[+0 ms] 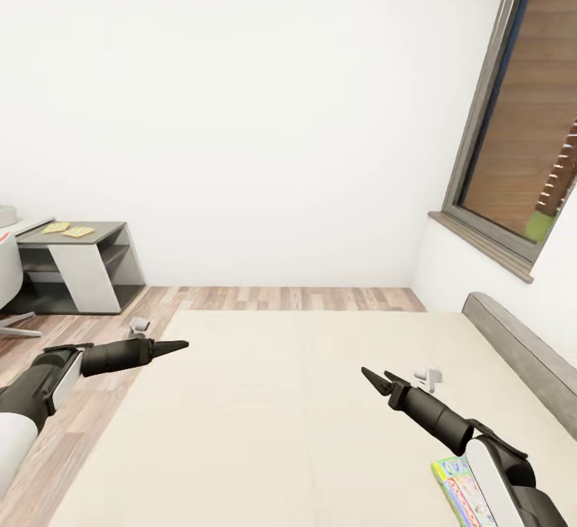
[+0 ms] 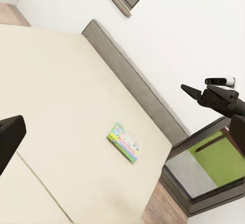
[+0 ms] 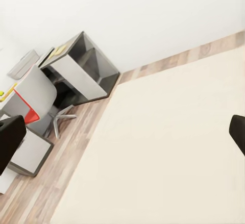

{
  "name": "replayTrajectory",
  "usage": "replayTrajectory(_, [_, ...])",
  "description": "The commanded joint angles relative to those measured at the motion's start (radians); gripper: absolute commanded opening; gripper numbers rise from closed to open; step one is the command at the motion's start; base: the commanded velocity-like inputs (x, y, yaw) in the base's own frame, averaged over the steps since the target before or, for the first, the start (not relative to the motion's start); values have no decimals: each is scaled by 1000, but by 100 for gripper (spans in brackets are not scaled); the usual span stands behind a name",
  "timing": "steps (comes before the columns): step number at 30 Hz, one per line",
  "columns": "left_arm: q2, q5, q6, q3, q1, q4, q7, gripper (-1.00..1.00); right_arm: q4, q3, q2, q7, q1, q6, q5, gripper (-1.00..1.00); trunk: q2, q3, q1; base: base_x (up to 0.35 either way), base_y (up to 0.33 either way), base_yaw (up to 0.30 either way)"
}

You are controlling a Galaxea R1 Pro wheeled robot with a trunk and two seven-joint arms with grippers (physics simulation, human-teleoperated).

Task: Put all the toys in the child's room - the three board games (two on the bed and one on the table), the two jigsaw puzzles on the table, and the tennis ball on the table - inside the toy box on the table in the child's room.

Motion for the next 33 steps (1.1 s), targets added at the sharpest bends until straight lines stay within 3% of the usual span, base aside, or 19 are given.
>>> replayTrajectory(1, [0,1,11,0,-1,0,-3,100,0,-1,0,1,-1,8,-8,100,-2,-2,1,0,-294,-170])
replayTrajectory(9, [0,1,11,1,-1,0,-3,100,0,-1,0,0,-1,8,-8,100,-2,0,1,0,-140,-83])
replayTrajectory(33, [0,1,11,1,-1,0,-3,100,0,-1,0,0,-1,8,-7,100,-2,1,1,0,-7,-4])
